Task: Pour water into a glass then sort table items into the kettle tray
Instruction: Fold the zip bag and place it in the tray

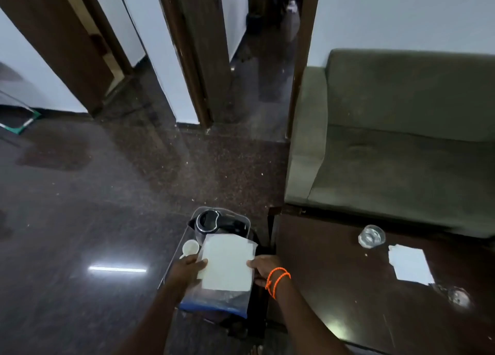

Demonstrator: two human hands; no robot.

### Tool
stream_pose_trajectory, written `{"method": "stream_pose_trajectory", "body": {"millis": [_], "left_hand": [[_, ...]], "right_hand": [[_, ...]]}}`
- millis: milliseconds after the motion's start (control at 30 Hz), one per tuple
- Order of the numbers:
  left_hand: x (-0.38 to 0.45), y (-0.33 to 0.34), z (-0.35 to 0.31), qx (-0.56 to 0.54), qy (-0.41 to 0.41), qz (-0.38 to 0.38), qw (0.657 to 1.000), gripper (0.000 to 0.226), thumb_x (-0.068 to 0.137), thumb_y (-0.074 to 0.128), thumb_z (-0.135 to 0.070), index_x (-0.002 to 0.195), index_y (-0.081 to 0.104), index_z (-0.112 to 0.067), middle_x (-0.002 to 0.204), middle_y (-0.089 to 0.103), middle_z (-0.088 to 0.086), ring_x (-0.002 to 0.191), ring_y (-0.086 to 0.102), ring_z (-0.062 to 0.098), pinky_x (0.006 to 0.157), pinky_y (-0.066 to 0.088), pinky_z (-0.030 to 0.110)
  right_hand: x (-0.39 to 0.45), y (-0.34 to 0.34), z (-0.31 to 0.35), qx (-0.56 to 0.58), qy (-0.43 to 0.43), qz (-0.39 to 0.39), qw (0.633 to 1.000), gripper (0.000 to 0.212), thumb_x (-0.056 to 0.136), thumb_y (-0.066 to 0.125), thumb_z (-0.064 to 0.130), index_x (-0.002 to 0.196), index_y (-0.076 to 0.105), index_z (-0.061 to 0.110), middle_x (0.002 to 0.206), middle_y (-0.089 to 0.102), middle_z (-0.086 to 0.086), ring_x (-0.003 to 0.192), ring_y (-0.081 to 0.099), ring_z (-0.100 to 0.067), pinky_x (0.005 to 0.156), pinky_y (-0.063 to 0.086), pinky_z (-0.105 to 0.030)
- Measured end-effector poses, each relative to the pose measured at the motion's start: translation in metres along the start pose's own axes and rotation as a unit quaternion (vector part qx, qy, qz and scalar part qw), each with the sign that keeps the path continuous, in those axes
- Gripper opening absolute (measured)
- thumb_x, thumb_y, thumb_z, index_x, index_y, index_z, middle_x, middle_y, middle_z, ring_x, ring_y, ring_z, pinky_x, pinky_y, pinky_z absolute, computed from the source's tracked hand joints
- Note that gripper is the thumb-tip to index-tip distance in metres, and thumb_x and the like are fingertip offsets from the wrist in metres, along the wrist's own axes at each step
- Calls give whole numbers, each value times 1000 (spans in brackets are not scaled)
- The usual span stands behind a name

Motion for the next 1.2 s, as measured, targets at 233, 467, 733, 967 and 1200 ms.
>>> {"method": "stream_pose_trajectory", "body": {"millis": [233, 467, 733, 967, 1200], "left_hand": [[53, -21, 37, 110, 52, -54, 991, 28, 75, 87, -7, 100, 77, -11, 91, 80, 8, 77, 74, 22, 69, 63, 39], [110, -43, 73, 133, 40, -77, 987, 25, 68, 91, -25, 87, 78, -36, 77, 80, -9, 79, 77, 23, 84, 63, 44], [111, -43, 62, 164, 30, -52, 985, 35, 72, 86, -8, 81, 80, -41, 84, 81, -7, 87, 77, 25, 88, 61, 44], [85, -63, 67, 174, 8, -110, 979, 16, 63, 72, -22, 71, 73, -9, 63, 65, 5, 63, 58, 20, 64, 49, 35], [101, -91, 66, 199, 11, -151, 968, 29, 68, 74, -29, 96, 80, -21, 82, 77, 2, 81, 72, 24, 80, 60, 41]], "right_hand": [[70, 26, -28, -156, -10, -16, 988, 28, 79, 77, 7, 62, 57, 17, 71, 67, -9, 71, 67, -26, 41, 35, -19], [111, 49, -40, -170, -7, -50, 984, 28, 77, 78, 11, 59, 57, 15, 59, 63, -5, 50, 59, -18, 40, 40, -18], [115, 61, -56, -151, 30, -51, 987, 35, 83, 74, 14, 56, 52, 16, 57, 61, -7, 46, 57, -21, 38, 40, -19], [99, 92, -71, -173, 51, -27, 983, 34, 81, 75, 11, 55, 53, 14, 46, 55, -5, 39, 52, -21, 47, 46, -32], [107, 121, -60, -217, 19, -50, 975, 28, 81, 73, 17, 58, 56, 14, 55, 63, -7, 47, 61, -24, 47, 56, -30]]}}
Point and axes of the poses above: each hand's wrist, its own x-axis towards the middle knuckle, its own y-axis out of the palm, z = x × y, the point moved 5 cm from there along x, towards the middle knuckle
